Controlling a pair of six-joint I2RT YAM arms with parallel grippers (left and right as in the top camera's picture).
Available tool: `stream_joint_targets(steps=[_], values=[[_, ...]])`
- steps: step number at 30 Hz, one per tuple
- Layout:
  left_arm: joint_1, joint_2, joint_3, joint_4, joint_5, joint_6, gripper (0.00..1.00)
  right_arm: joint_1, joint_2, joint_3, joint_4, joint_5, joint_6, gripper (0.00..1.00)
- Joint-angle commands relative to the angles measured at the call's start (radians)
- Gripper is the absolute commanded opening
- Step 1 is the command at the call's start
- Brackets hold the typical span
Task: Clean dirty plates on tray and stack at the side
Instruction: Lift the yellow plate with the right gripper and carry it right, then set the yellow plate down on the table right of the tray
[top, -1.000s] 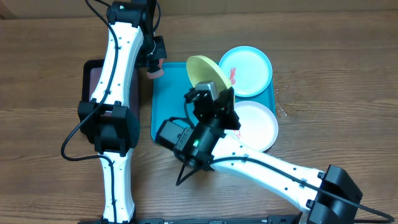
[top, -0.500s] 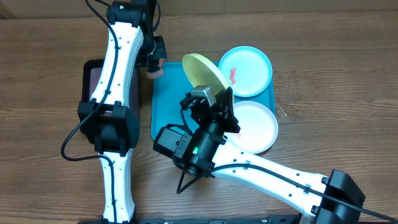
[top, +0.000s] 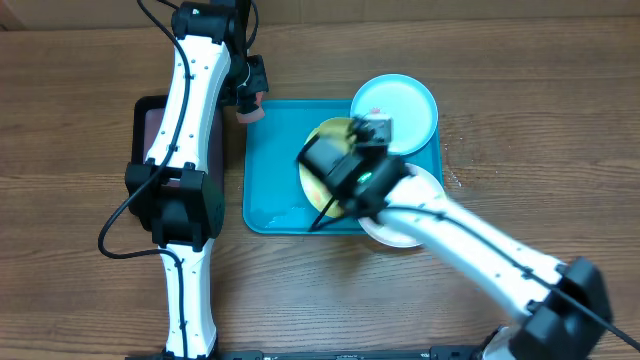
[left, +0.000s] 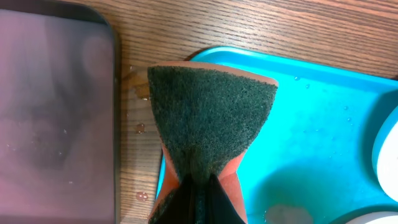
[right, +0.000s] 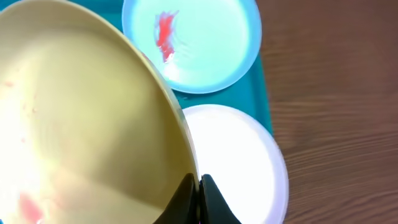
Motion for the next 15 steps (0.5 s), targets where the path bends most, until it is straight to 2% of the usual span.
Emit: stream_joint_targets(steps=[1, 6, 10, 15], values=[[-0.002, 0.002, 0.026, 0.005, -0.003, -0.015, 0.04, -0.187, -0.122, 0.030, 0.047, -0.352, -0.135, 0.04], [-0.002, 0.002, 0.026, 0.004, -0.003, -0.015, 0.04, -0.509, -0.140, 0.026, 0.063, -0.537, -0.204, 0.04], [-0.002, 0.002, 0.026, 0.004, -0.003, -0.015, 0.04, -0.732, -0.120, -0.010, 0.074, -0.548, -0.204, 0.04], [-0.002, 0.002, 0.026, 0.005, -0.003, -0.015, 0.04, -0.922, -0.092, -0.114, 0.147, -0.605, -0.204, 0.04]])
